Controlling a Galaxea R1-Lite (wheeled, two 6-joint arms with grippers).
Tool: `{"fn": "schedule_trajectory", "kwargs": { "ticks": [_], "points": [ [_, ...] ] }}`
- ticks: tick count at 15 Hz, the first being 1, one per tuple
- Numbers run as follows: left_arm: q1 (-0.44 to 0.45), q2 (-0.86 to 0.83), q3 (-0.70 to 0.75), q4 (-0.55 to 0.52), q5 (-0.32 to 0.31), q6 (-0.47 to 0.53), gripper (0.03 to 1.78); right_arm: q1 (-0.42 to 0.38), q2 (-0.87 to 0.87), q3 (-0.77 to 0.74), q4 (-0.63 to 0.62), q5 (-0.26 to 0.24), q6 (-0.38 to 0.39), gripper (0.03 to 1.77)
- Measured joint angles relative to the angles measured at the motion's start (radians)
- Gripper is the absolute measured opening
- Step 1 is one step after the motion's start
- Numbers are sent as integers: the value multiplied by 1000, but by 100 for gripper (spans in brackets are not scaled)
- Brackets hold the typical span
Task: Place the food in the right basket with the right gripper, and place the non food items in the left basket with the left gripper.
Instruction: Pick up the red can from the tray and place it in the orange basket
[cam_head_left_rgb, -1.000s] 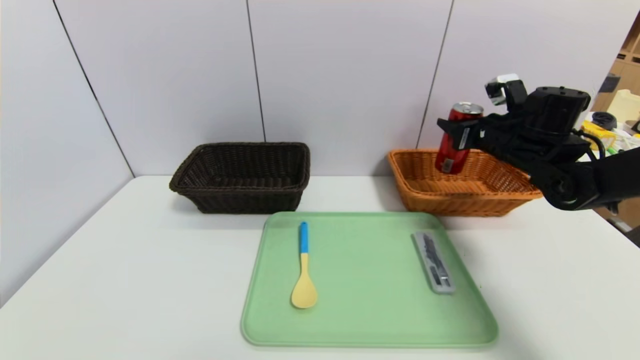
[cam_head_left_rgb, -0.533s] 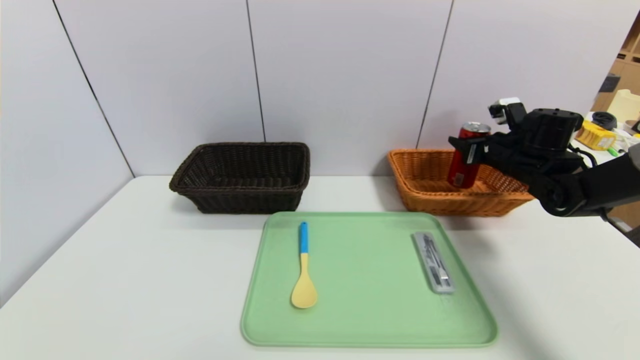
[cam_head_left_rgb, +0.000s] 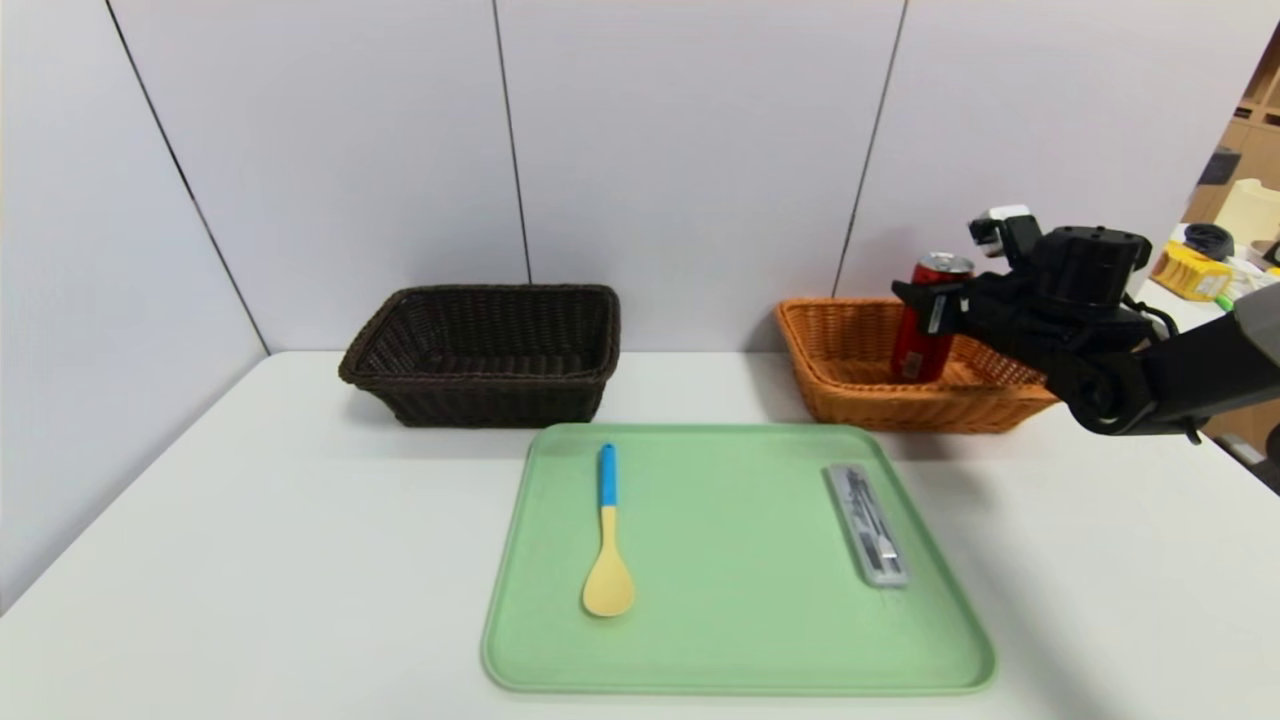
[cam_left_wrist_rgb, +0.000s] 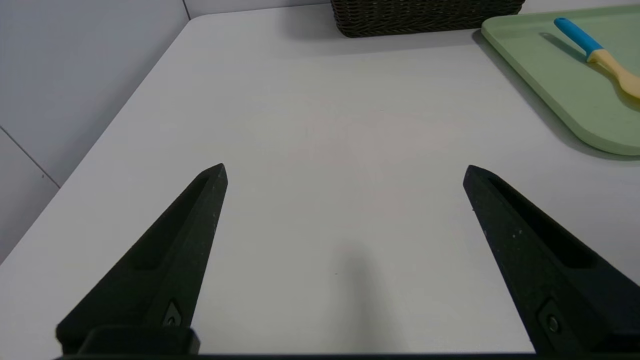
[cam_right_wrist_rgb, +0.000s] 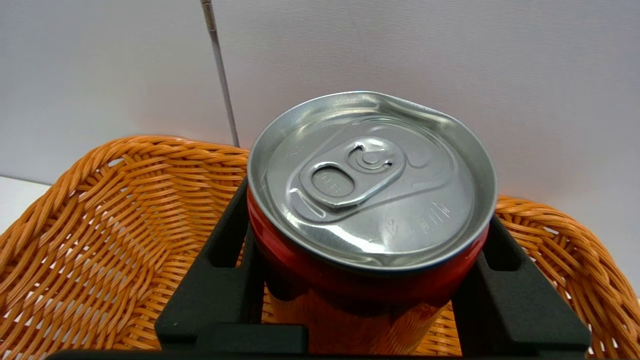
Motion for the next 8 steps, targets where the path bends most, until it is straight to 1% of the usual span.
{"fn": "schedule_trajectory", "kwargs": {
  "ticks": [2, 5, 8],
  "points": [
    [0, 0, 0, 0, 0, 0, 169, 0, 1, 0, -1, 1, 0, 98],
    [0, 0, 0, 0, 0, 0, 169, 3, -2, -2, 6, 0, -1, 120],
    [0, 0, 0, 0, 0, 0, 169, 5, -6, 0, 7, 0, 0, 137]
  ]
}}
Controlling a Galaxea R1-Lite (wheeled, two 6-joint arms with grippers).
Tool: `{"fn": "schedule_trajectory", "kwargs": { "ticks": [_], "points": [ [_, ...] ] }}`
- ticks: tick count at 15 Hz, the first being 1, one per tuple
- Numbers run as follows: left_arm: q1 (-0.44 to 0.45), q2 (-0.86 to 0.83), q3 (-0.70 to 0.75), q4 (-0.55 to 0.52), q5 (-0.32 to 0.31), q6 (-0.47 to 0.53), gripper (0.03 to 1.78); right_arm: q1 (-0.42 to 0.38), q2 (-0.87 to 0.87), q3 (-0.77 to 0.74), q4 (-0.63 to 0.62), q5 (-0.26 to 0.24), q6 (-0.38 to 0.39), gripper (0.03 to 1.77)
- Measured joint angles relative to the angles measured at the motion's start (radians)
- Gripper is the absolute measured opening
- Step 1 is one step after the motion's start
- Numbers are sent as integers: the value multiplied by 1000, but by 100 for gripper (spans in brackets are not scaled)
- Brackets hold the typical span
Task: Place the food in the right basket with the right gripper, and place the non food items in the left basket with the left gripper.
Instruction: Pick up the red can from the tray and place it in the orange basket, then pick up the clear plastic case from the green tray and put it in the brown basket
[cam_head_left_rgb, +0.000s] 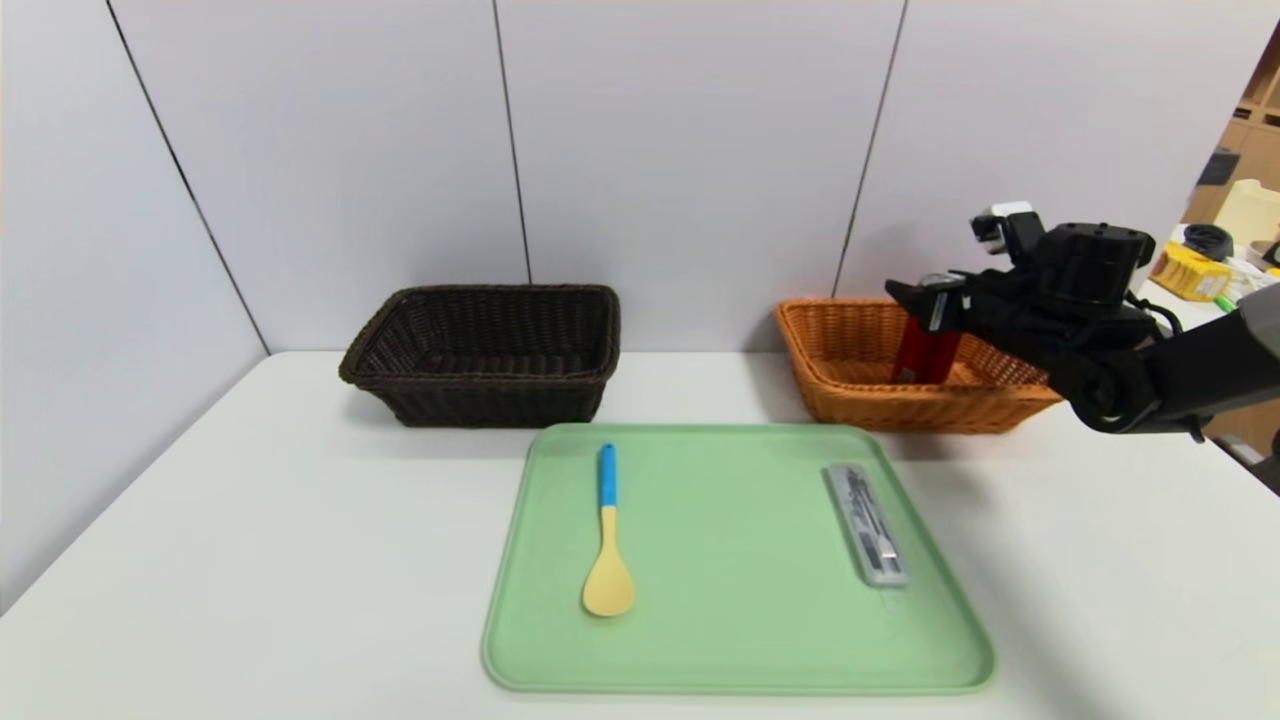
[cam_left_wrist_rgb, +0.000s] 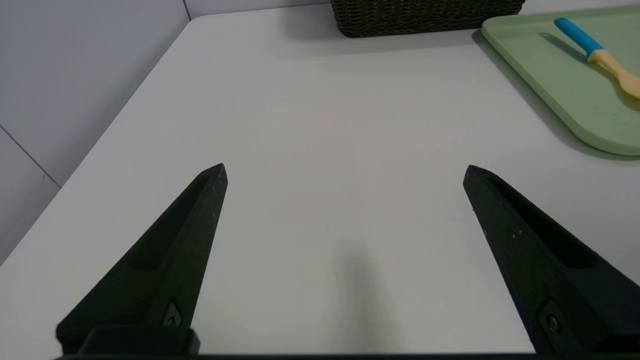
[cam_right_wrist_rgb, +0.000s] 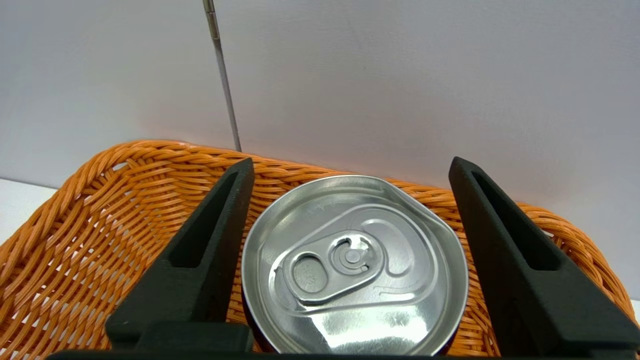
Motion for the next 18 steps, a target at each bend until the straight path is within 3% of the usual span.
{"fn": "schedule_trajectory", "kwargs": {
  "ticks": [3, 9, 18],
  "points": [
    [0, 0, 0, 0, 0, 0, 169, 2, -22, 1, 18, 0, 1, 147],
    [0, 0, 0, 0, 0, 0, 169, 1, -196, 34, 184, -3, 2, 160],
    [0, 0, 0, 0, 0, 0, 169, 21, -606, 333, 287, 1, 0, 168]
  ]
}}
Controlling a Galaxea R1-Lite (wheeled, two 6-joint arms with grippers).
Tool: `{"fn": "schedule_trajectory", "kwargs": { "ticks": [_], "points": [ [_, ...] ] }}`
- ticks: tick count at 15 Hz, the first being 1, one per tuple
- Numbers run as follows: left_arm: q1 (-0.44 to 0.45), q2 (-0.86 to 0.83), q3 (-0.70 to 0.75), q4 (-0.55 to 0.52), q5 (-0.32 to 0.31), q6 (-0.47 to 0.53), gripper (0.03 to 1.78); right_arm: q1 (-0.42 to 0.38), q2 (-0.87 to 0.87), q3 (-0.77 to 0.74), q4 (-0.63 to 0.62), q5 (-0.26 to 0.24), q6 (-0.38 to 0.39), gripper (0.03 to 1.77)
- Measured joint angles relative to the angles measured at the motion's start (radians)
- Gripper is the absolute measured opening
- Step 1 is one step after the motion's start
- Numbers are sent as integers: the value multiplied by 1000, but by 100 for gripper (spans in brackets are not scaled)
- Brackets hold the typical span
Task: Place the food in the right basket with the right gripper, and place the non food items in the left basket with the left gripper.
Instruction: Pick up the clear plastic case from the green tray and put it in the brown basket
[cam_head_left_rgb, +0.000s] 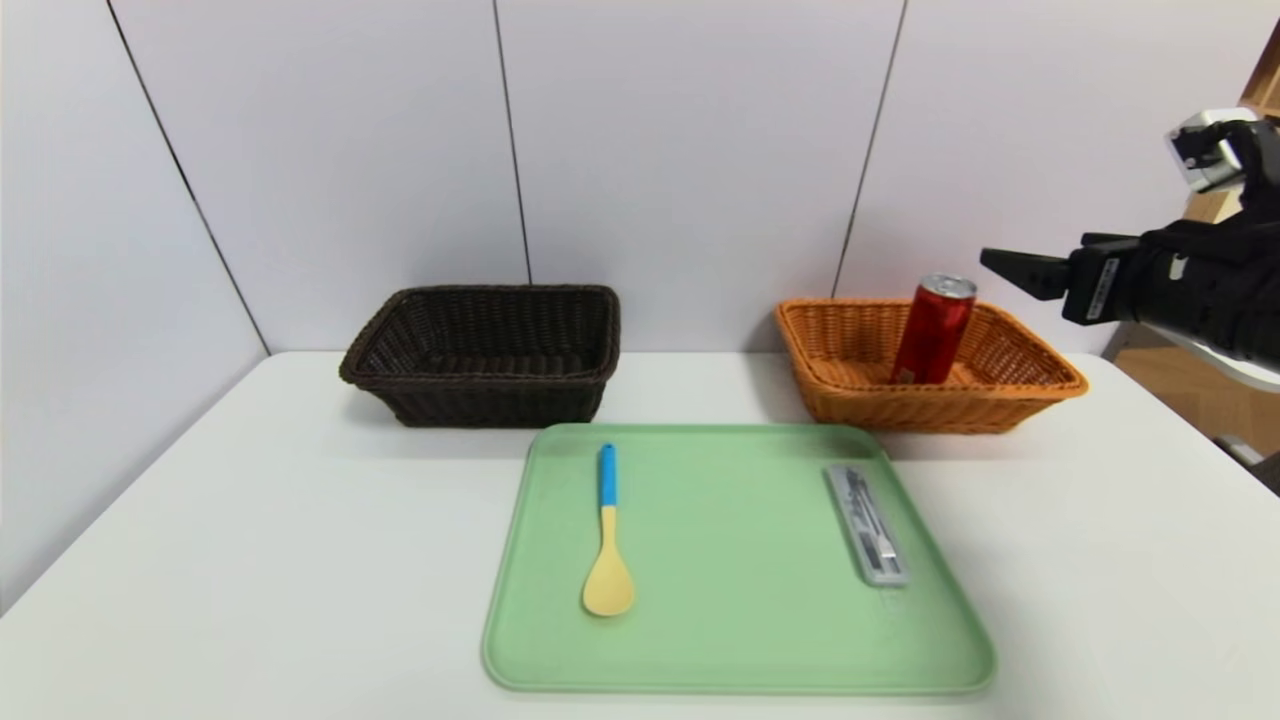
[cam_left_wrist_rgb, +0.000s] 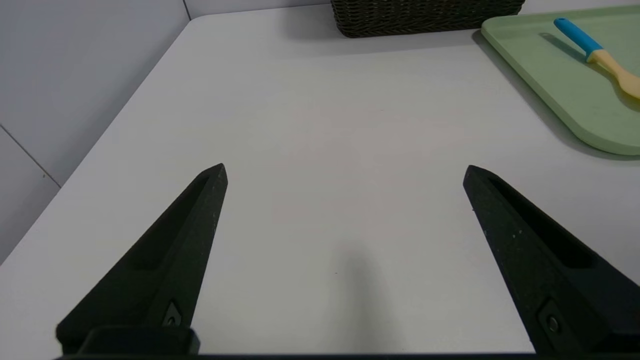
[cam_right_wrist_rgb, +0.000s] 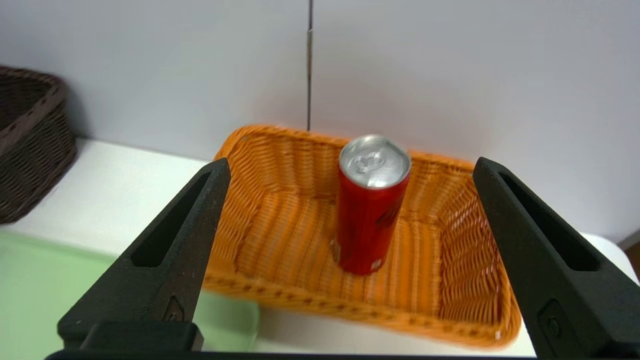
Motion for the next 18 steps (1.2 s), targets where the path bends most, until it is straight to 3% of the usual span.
{"fn": "schedule_trajectory", "kwargs": {
  "ticks": [3, 11, 16, 18],
  "points": [
    [0, 0, 0, 0, 0, 0, 169, 53, -139, 66, 97, 0, 0, 169],
    [0, 0, 0, 0, 0, 0, 169, 324, -371, 80, 527, -3, 3, 169],
    [0, 0, 0, 0, -1, 0, 169, 368, -364, -34, 880, -3, 9, 169],
    [0, 0, 0, 0, 0, 0, 169, 373, -319, -127, 1026, -3, 49, 169]
  ]
}}
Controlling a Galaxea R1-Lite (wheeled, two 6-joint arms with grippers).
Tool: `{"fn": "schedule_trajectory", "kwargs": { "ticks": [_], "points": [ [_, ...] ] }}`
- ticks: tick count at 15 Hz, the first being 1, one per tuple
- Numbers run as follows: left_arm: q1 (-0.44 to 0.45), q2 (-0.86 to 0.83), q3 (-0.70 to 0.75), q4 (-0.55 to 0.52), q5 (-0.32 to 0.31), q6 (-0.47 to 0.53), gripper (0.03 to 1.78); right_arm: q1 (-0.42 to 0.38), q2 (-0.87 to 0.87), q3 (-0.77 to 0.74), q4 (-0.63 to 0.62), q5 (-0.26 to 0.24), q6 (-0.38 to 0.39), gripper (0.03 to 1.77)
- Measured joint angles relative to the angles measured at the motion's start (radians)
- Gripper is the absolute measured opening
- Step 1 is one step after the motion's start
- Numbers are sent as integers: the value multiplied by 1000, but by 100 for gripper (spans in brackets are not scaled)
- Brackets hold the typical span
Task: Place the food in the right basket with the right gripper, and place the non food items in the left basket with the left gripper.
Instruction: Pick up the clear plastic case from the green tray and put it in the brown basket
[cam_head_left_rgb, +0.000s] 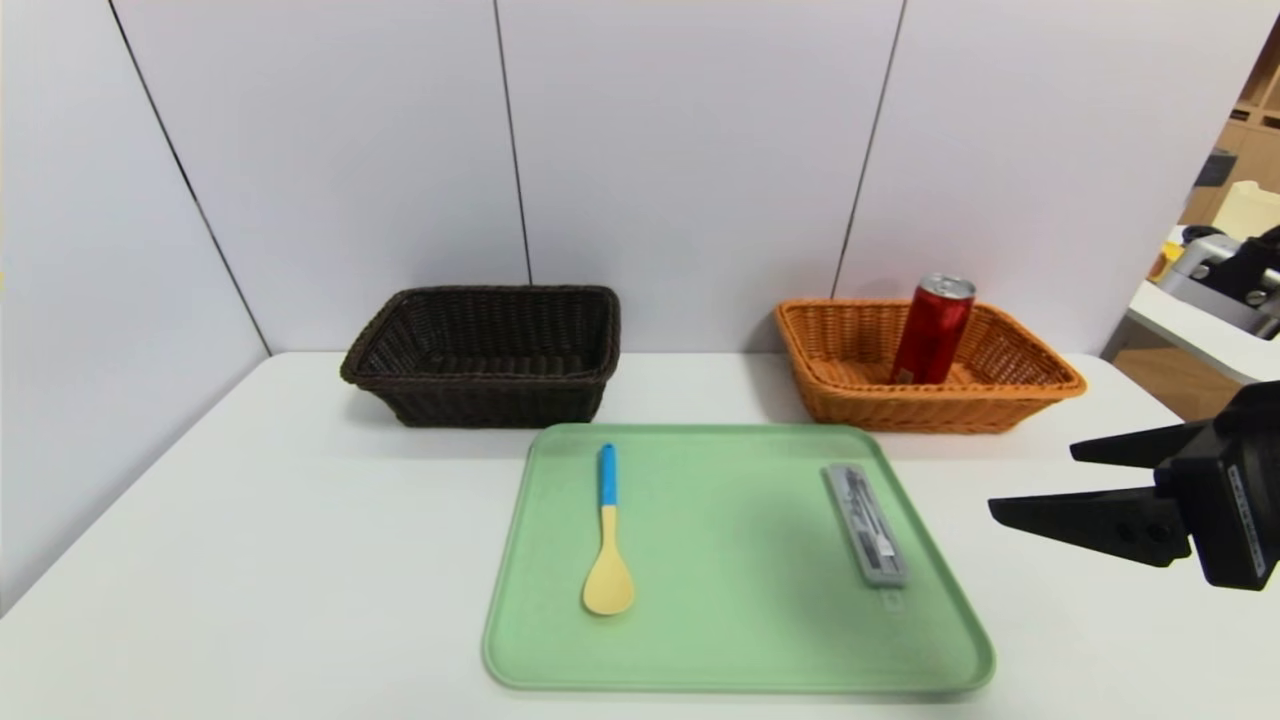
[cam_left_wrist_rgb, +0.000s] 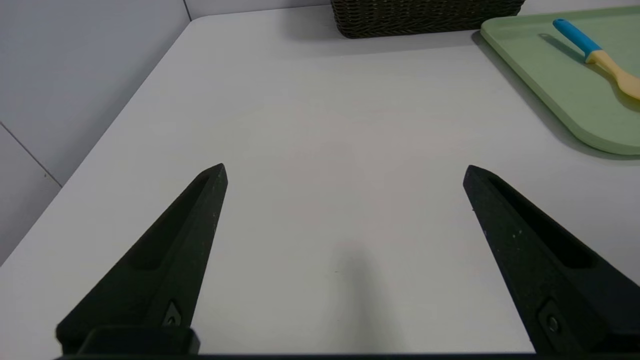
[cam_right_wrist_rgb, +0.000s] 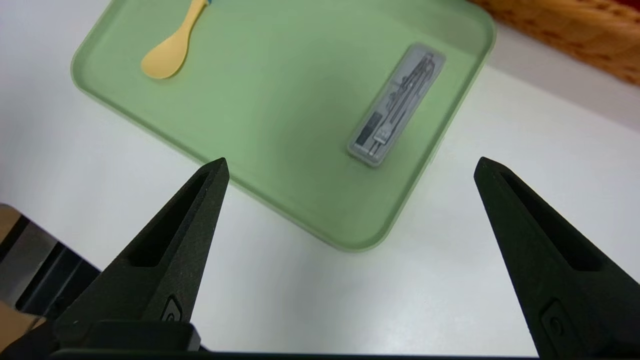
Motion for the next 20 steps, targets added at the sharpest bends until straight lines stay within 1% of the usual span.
{"fn": "schedule_trajectory", "kwargs": {
  "ticks": [2, 3, 6, 8, 10, 12, 17, 18, 20],
  "points": [
    [0, 0, 0, 0, 0, 0, 169, 7, 63, -85, 113, -2, 49, 169],
    [0, 0, 0, 0, 0, 0, 169, 13, 101, -119, 145, -4, 76, 169],
    [0, 0, 0, 0, 0, 0, 169, 26, 209, -167, 160, -17, 143, 169],
    [0, 0, 0, 0, 0, 0, 169, 36, 277, -185, 162, -42, 197, 169],
    [0, 0, 0, 0, 0, 0, 169, 53, 344, -198, 161, -95, 243, 169],
    [0, 0, 0, 0, 0, 0, 169, 73, 405, -204, 160, -166, 281, 169],
    [0, 0, 0, 0, 0, 0, 169, 141, 519, -219, 145, -284, 363, 169],
    [0, 0, 0, 0, 0, -1, 169, 153, 542, -225, 143, -303, 381, 169],
    [0, 0, 0, 0, 0, 0, 169, 167, 583, -250, 142, -313, 410, 169]
  ]
}}
